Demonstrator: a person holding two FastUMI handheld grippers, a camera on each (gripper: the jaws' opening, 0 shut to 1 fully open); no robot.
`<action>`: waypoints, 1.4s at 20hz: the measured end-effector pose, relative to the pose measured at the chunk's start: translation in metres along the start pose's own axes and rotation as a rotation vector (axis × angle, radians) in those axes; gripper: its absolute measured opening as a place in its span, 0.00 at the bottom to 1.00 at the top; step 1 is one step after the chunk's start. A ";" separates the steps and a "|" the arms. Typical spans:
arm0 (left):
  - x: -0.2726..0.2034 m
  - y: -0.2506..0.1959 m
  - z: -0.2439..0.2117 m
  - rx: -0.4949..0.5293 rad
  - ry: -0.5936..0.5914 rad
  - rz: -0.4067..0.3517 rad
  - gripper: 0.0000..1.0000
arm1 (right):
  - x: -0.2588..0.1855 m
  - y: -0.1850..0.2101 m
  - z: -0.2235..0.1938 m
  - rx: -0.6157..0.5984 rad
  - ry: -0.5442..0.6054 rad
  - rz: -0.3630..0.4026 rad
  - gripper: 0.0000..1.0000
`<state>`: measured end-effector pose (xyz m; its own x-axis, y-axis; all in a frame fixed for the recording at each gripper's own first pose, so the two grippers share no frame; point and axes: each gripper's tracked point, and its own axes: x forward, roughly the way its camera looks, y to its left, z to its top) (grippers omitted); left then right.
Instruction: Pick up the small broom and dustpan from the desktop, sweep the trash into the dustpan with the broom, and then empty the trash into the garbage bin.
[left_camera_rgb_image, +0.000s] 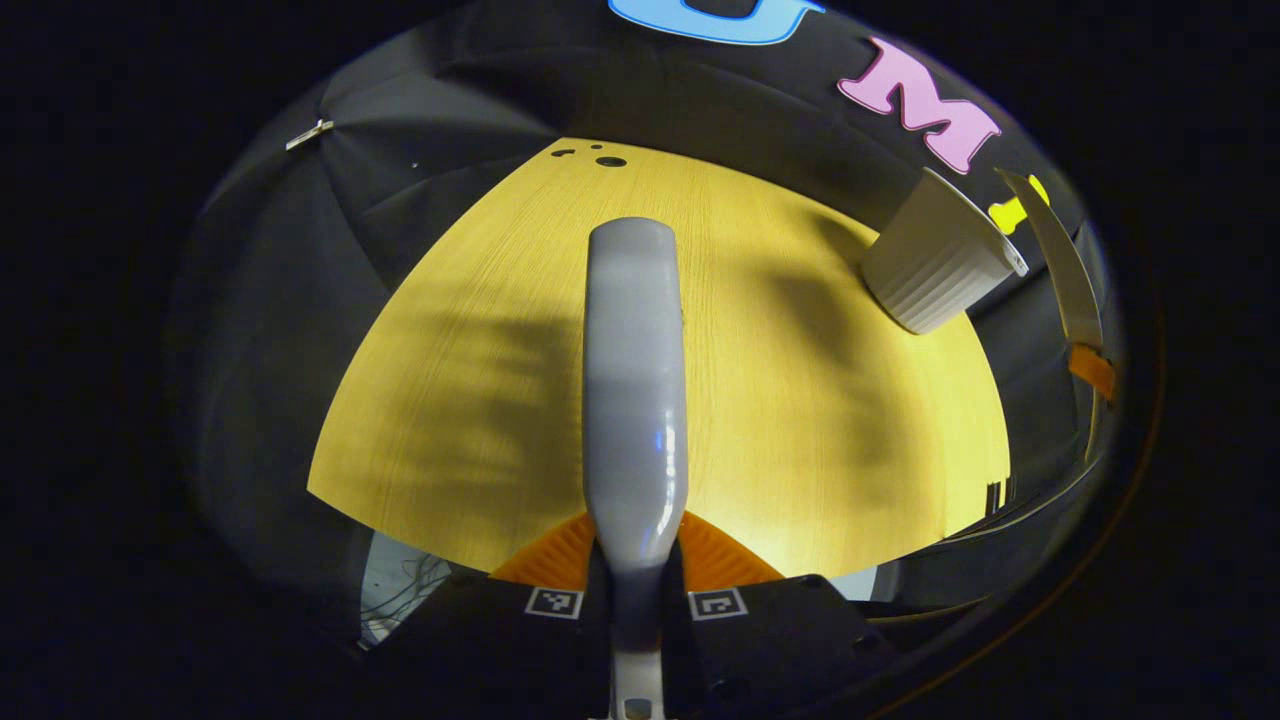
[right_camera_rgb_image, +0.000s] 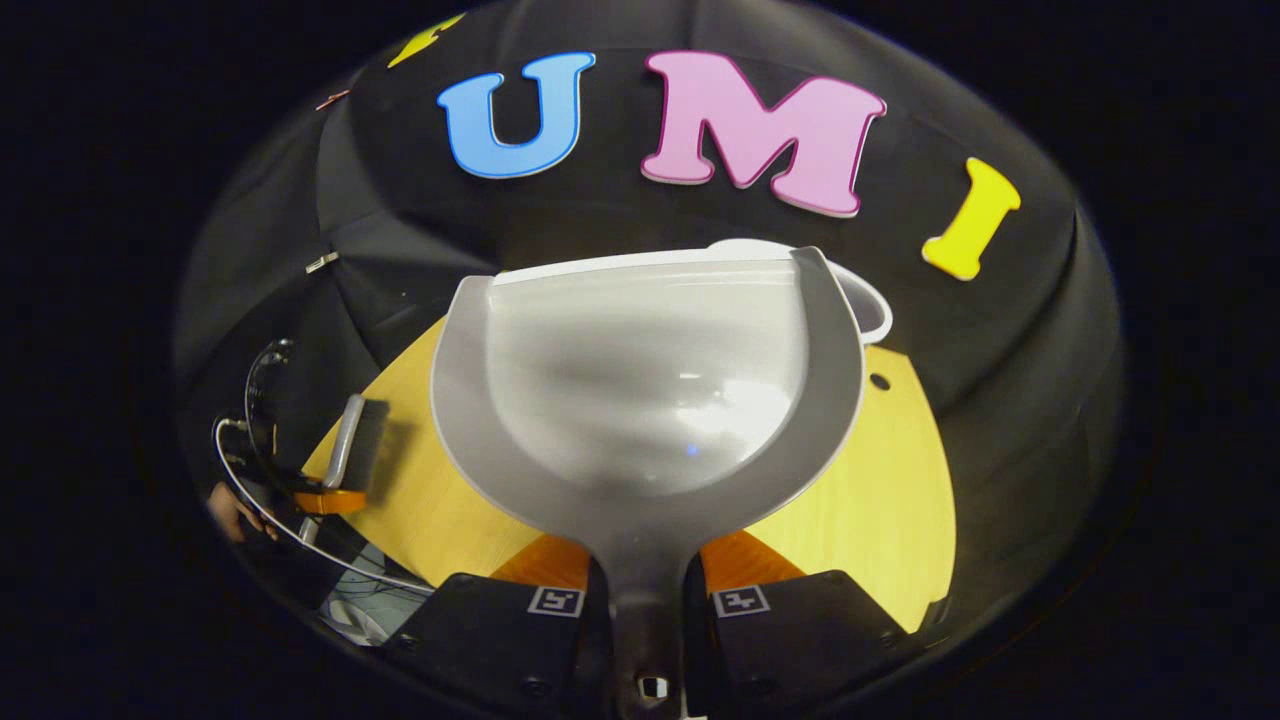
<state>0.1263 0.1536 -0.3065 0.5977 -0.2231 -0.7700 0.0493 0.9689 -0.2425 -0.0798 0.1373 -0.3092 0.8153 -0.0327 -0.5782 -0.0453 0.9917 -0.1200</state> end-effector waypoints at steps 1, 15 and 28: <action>0.003 -0.002 0.001 0.009 0.006 -0.001 0.24 | 0.004 0.009 -0.014 0.007 0.029 0.019 0.31; 0.072 -0.029 0.021 0.211 0.181 0.002 0.24 | 0.121 0.033 -0.133 0.186 0.349 0.028 0.32; 0.088 -0.026 0.021 0.197 0.277 0.100 0.27 | 0.156 0.041 -0.154 0.223 0.435 0.015 0.35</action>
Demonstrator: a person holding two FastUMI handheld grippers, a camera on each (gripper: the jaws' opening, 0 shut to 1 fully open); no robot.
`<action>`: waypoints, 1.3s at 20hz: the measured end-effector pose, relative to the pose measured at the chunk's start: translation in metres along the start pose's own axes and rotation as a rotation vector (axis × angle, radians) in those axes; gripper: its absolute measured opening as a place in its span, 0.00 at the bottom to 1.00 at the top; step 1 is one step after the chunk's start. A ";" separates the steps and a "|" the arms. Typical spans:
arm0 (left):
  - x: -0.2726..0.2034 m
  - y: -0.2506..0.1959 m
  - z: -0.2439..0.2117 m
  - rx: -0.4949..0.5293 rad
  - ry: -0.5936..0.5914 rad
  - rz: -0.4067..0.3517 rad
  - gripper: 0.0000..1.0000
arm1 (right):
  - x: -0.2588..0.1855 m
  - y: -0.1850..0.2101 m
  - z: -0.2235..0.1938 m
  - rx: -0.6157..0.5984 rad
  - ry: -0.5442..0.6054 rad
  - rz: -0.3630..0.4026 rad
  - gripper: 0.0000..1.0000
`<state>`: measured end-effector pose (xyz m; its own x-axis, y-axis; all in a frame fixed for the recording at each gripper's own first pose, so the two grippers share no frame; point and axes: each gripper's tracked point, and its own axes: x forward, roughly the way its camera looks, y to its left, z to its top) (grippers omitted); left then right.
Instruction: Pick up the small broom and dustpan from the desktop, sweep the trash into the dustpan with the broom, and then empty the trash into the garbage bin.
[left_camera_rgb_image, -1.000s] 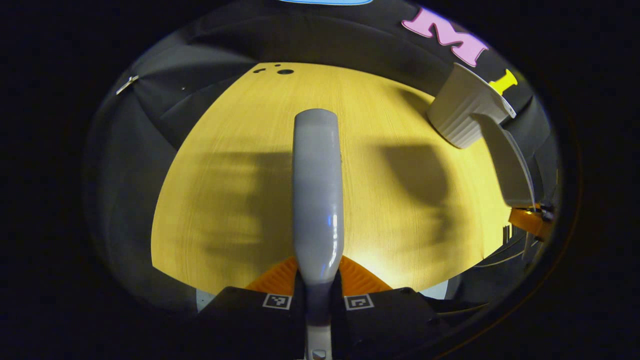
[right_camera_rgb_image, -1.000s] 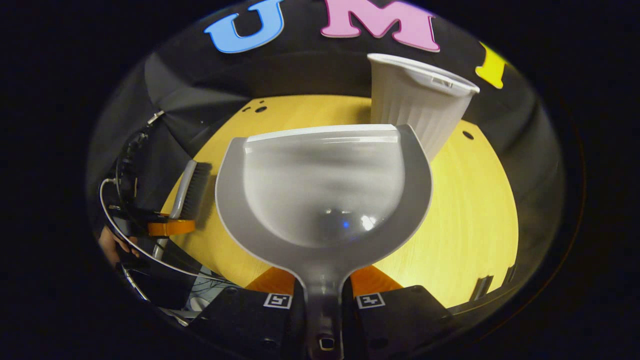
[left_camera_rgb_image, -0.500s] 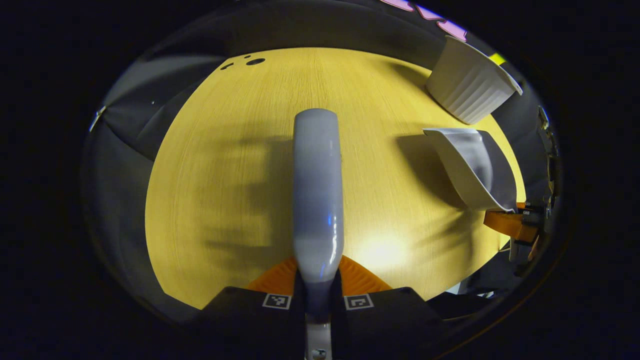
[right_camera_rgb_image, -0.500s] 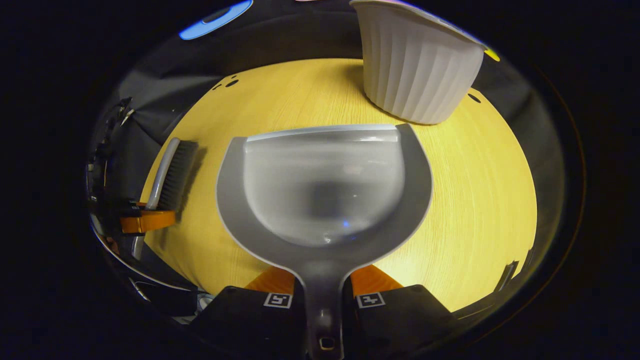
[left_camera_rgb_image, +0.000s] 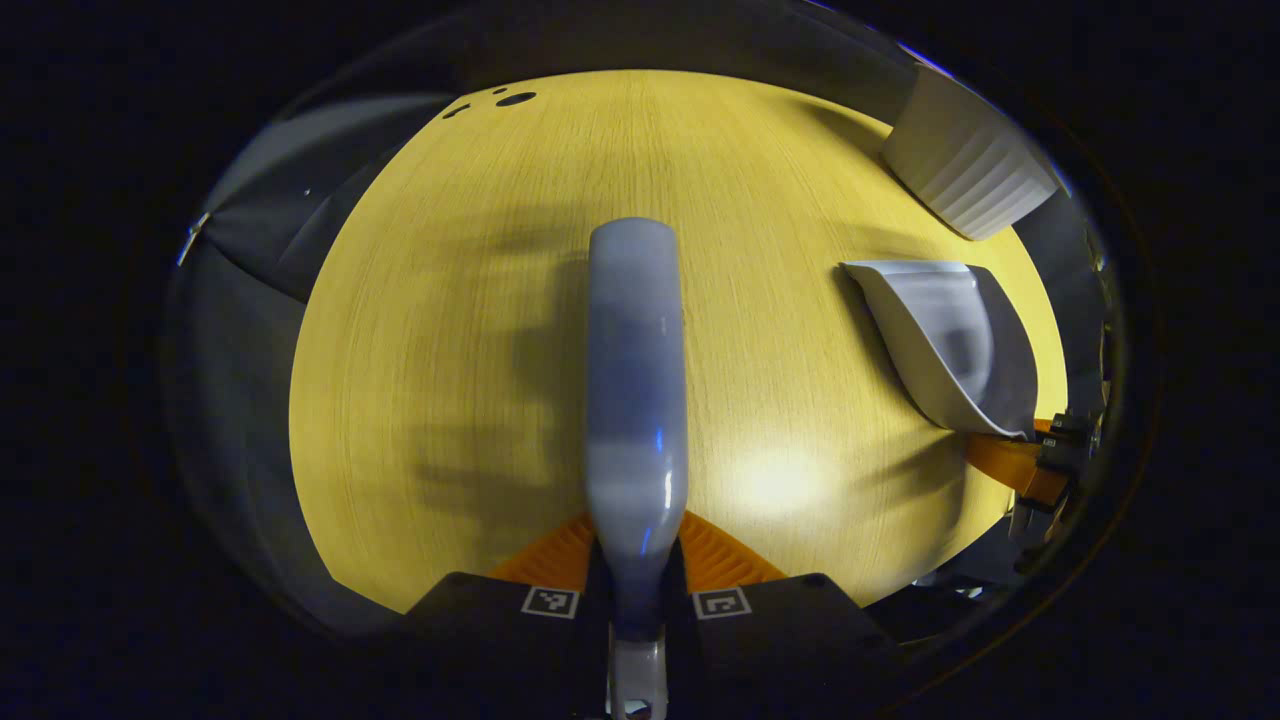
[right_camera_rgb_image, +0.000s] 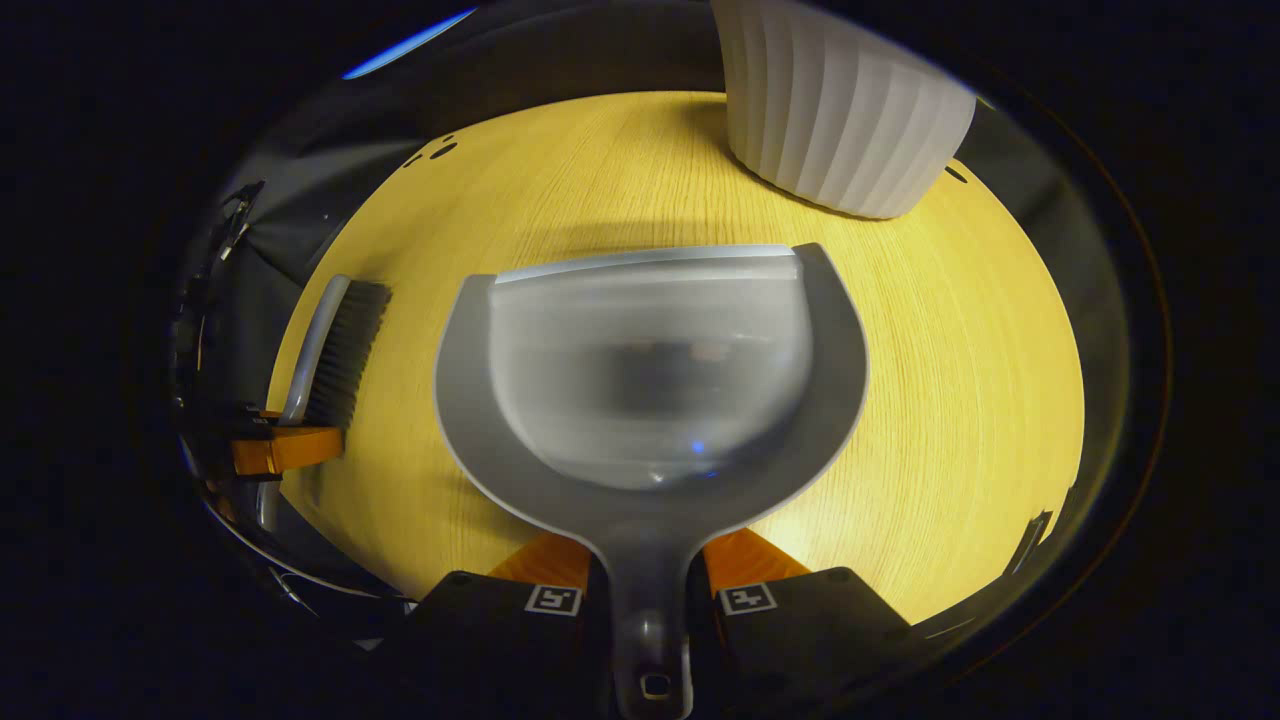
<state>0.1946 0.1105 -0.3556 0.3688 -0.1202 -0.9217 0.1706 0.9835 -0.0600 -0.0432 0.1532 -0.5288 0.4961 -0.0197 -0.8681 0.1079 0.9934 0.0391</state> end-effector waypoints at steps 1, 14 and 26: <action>-0.002 -0.001 -0.002 0.000 0.001 0.007 0.24 | -0.001 0.002 0.000 0.008 0.000 0.011 0.36; -0.055 -0.012 0.003 -0.060 -0.162 0.004 0.96 | -0.055 0.012 0.029 0.051 -0.147 0.079 0.99; -0.225 -0.051 0.034 -0.067 -0.772 -0.006 0.96 | -0.233 0.011 0.109 0.013 -0.722 0.056 0.99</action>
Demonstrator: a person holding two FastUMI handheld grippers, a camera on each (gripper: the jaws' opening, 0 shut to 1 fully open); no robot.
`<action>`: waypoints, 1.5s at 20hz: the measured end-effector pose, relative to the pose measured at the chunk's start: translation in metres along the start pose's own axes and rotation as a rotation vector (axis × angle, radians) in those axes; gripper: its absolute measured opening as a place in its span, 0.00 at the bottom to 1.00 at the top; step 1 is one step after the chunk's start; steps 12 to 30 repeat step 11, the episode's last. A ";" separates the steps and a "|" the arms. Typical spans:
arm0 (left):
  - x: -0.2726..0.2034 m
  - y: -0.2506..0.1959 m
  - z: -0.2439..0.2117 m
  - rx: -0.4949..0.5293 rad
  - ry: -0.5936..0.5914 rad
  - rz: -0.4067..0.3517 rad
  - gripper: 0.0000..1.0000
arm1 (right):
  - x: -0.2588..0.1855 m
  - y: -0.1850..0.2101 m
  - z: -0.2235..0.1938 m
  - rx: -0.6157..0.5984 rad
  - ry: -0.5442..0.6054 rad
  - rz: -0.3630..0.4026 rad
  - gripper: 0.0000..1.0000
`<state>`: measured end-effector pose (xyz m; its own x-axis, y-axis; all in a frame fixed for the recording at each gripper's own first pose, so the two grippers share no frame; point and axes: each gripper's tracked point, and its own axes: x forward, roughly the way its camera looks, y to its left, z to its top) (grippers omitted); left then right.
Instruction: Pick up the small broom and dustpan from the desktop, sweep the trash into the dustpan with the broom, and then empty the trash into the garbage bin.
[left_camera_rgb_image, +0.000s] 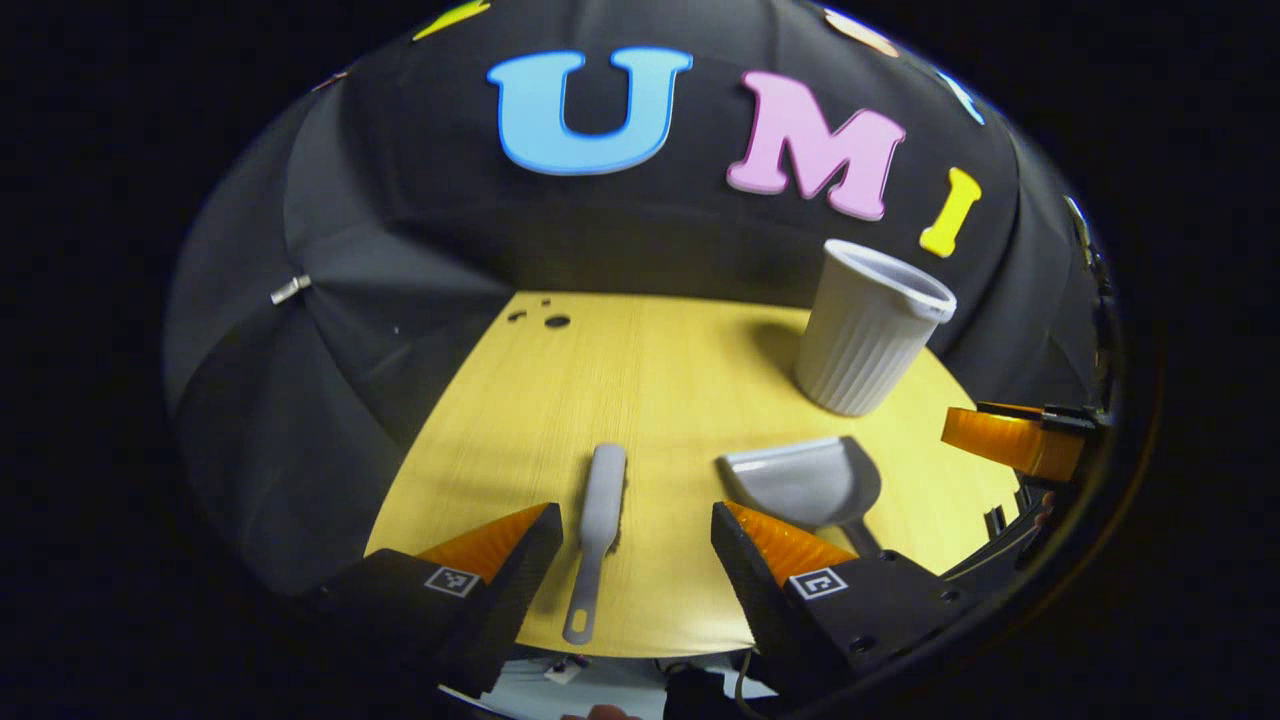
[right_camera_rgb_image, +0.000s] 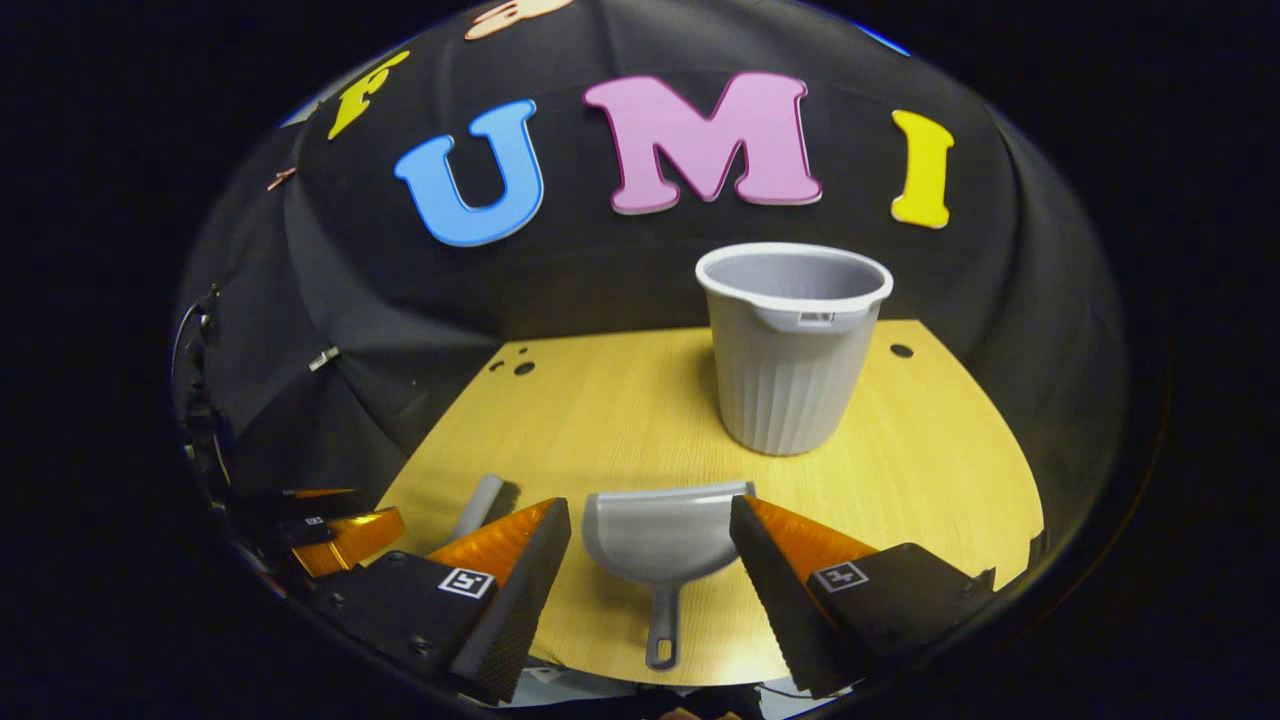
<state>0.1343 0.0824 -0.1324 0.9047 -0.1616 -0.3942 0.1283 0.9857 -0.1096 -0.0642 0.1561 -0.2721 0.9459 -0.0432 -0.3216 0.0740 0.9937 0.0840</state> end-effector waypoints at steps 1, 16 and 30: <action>-0.012 -0.006 0.013 0.009 -0.067 -0.001 0.96 | -0.009 -0.003 0.014 0.002 -0.054 -0.008 0.99; -0.103 -0.030 0.068 0.143 -0.521 0.052 0.96 | -0.085 -0.023 0.037 -0.055 -0.328 -0.060 0.99; -0.103 -0.030 0.068 0.143 -0.521 0.052 0.96 | -0.085 -0.023 0.037 -0.055 -0.328 -0.060 0.99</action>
